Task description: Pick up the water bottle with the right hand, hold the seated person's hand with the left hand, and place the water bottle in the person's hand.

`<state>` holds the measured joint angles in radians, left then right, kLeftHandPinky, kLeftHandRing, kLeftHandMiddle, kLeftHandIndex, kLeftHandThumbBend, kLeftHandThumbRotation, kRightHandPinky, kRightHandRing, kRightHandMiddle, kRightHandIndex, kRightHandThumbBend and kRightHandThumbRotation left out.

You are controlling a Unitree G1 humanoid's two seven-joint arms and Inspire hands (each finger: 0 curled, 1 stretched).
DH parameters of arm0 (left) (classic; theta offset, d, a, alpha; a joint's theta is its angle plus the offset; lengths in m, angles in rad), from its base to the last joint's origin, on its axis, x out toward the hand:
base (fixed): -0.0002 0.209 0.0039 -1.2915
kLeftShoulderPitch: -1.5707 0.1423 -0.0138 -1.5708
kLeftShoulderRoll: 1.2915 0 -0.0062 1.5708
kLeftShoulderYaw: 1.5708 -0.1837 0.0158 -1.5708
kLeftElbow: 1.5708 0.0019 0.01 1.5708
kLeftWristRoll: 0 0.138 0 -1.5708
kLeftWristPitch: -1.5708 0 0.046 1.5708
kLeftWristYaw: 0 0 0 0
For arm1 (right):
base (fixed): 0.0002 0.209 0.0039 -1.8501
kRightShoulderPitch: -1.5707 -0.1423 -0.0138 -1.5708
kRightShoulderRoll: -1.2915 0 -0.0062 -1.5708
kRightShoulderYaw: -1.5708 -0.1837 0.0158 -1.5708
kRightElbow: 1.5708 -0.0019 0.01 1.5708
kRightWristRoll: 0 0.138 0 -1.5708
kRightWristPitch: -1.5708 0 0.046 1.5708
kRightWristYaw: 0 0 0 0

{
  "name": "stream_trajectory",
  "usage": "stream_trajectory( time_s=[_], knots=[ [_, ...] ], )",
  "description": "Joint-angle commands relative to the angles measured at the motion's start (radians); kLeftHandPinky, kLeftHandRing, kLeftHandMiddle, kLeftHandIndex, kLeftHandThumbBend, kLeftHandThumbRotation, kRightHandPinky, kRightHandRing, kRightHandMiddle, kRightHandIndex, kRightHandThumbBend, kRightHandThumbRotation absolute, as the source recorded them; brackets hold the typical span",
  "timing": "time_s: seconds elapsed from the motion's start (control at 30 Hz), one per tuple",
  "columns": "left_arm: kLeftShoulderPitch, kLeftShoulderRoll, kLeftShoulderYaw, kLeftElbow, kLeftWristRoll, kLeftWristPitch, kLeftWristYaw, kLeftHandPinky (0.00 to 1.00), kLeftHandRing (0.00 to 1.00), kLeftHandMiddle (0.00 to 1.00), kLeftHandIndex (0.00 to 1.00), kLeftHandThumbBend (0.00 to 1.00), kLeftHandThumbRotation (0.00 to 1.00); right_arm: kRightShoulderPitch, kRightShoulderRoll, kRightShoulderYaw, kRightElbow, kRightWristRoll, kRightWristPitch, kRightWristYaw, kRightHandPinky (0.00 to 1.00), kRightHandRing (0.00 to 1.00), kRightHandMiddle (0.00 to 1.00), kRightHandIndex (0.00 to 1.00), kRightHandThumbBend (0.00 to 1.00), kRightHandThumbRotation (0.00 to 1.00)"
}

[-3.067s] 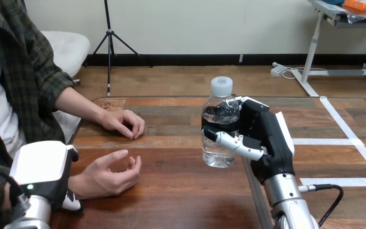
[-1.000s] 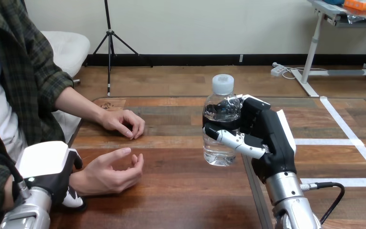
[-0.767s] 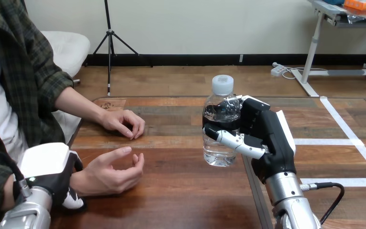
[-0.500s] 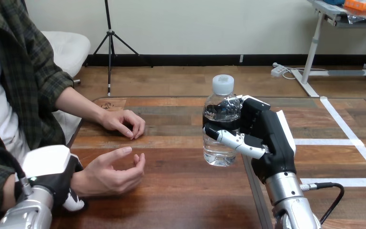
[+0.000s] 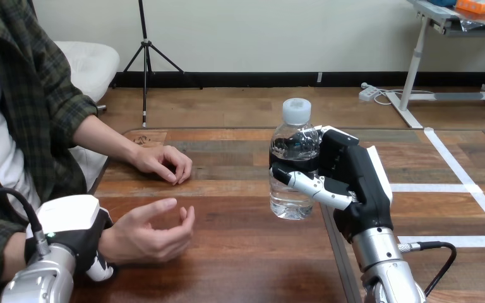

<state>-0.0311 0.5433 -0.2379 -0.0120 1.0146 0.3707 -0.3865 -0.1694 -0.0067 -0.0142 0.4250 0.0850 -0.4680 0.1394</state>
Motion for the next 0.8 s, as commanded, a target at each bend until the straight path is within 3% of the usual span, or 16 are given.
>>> stream_trajectory(
  time_s=[0.0, 0.43, 0.77],
  knots=[
    [0.007, -0.017, -0.068, 0.058, -0.018, -0.012, -0.043, 0.51, 0.58, 0.63, 0.69, 0.8, 0.0, -0.056, 0.004, -0.015, -0.083, 0.031, -0.003, 0.005, 0.32, 0.39, 0.44, 0.44, 0.29, 0.0],
    [0.008, -0.025, -0.068, 0.076, -0.028, -0.045, 0.018, 0.46, 0.51, 0.57, 0.61, 0.79, 0.0, -0.053, 0.004, -0.015, -0.097, 0.045, 0.017, 0.006, 0.32, 0.39, 0.44, 0.44, 0.29, 0.0],
    [0.026, -0.023, -0.057, 0.069, -0.059, -0.105, 0.115, 0.43, 0.49, 0.54, 0.54, 0.81, 0.0, -0.055, 0.004, -0.015, -0.095, 0.045, 0.013, 0.005, 0.32, 0.39, 0.44, 0.45, 0.29, 0.0]
  ],
)
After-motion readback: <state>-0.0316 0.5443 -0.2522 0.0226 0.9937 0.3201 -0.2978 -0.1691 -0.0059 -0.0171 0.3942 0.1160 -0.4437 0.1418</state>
